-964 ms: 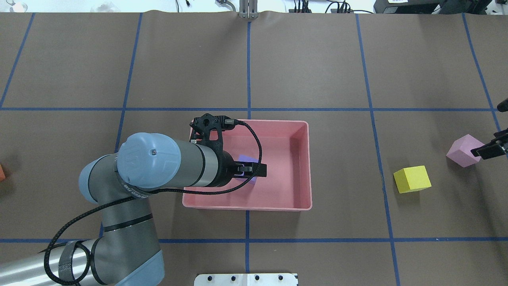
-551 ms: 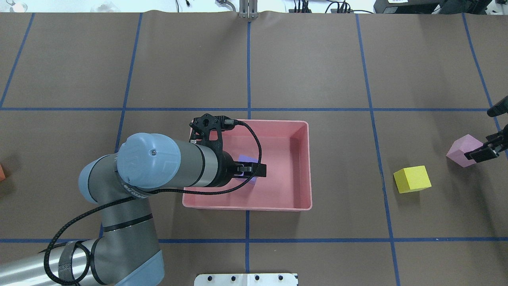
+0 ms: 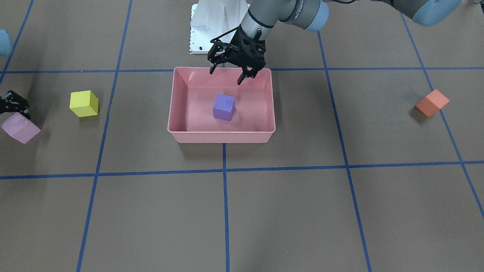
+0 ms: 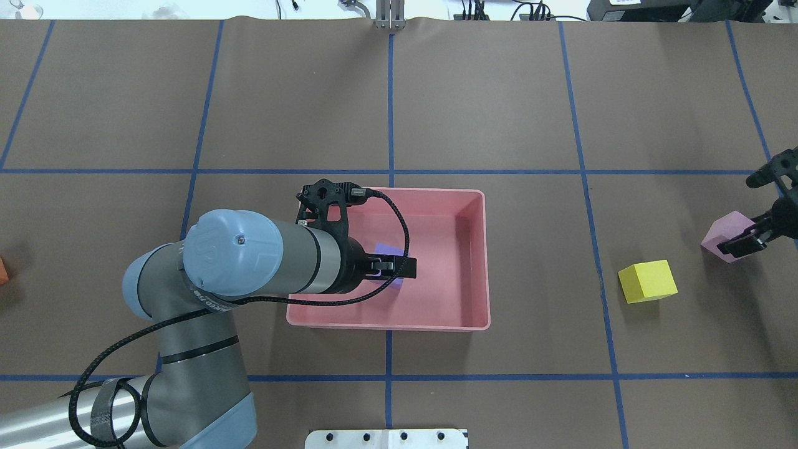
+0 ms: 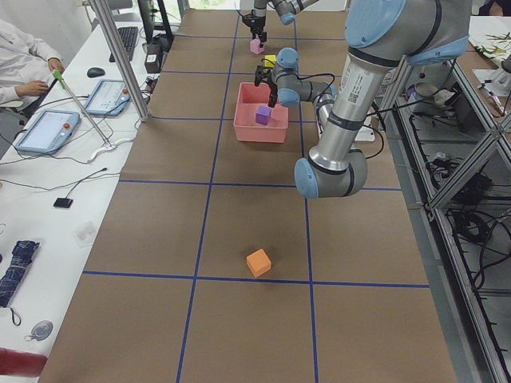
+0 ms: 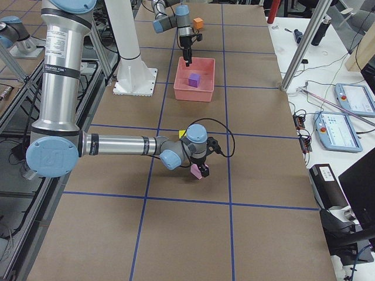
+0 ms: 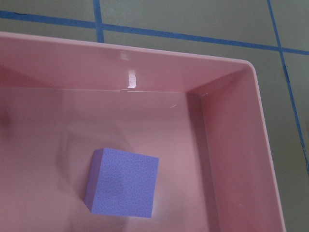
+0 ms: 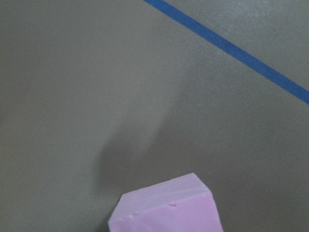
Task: Place blocks into pink bin with both arms
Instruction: 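Drop the purple cube from the left gripper while the right grasps the light pink cube, then carry the light pink cube into the bin with the right gripper while the left withdraws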
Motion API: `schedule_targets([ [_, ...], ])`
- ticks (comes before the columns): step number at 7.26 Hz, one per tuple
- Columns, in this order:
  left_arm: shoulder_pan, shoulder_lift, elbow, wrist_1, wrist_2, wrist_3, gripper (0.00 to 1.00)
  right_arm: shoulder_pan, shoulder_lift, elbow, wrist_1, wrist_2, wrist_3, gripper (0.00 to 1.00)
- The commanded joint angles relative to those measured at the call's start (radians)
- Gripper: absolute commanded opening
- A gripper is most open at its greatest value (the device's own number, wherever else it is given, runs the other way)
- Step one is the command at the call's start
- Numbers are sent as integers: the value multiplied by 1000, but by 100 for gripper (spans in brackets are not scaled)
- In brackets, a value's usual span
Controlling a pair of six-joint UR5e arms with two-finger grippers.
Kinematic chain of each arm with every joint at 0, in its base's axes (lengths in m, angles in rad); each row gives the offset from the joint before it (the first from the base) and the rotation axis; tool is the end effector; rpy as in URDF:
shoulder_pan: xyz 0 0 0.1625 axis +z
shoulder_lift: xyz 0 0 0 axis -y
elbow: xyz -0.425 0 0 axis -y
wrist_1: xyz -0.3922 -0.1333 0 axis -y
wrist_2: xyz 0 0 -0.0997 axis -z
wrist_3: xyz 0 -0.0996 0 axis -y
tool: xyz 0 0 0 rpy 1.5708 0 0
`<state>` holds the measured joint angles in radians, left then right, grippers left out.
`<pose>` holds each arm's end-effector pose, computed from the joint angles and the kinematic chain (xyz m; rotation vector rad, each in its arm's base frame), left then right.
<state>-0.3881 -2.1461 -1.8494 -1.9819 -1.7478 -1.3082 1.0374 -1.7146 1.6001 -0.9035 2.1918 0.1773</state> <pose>0.5231 -0.3389 0.1579 0.2584 1.2434 0.0038 -0.1670 -0.4311 0.6445 0.2939 -0.7609 -0.5079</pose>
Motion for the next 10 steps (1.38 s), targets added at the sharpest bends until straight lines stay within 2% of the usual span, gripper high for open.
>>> schedule_targets([
  [1,-11,32,-14,0,-7,13,100,-7,1,-6,-1,3,42,3],
  [2,-35,91,-74,17,-50,86,100,-4,0,9,-5,19,72,0],
  [3,-142,150,-153,120,-170,201,100,-4,7,29,-11,54,188,0],
  [4,-235,193,-207,214,-264,336,100,6,24,59,-15,95,370,0],
  [5,-285,289,-247,219,-297,478,100,44,64,88,-31,158,531,0],
  [6,-348,377,-270,219,-317,630,100,70,100,145,-107,202,598,0],
  [8,-507,524,-269,210,-421,910,100,79,198,350,-438,197,693,0],
  [9,-562,587,-264,207,-424,1040,100,64,266,401,-506,191,828,0],
  [10,-625,642,-248,199,-426,1178,100,-6,312,435,-508,157,994,0],
])
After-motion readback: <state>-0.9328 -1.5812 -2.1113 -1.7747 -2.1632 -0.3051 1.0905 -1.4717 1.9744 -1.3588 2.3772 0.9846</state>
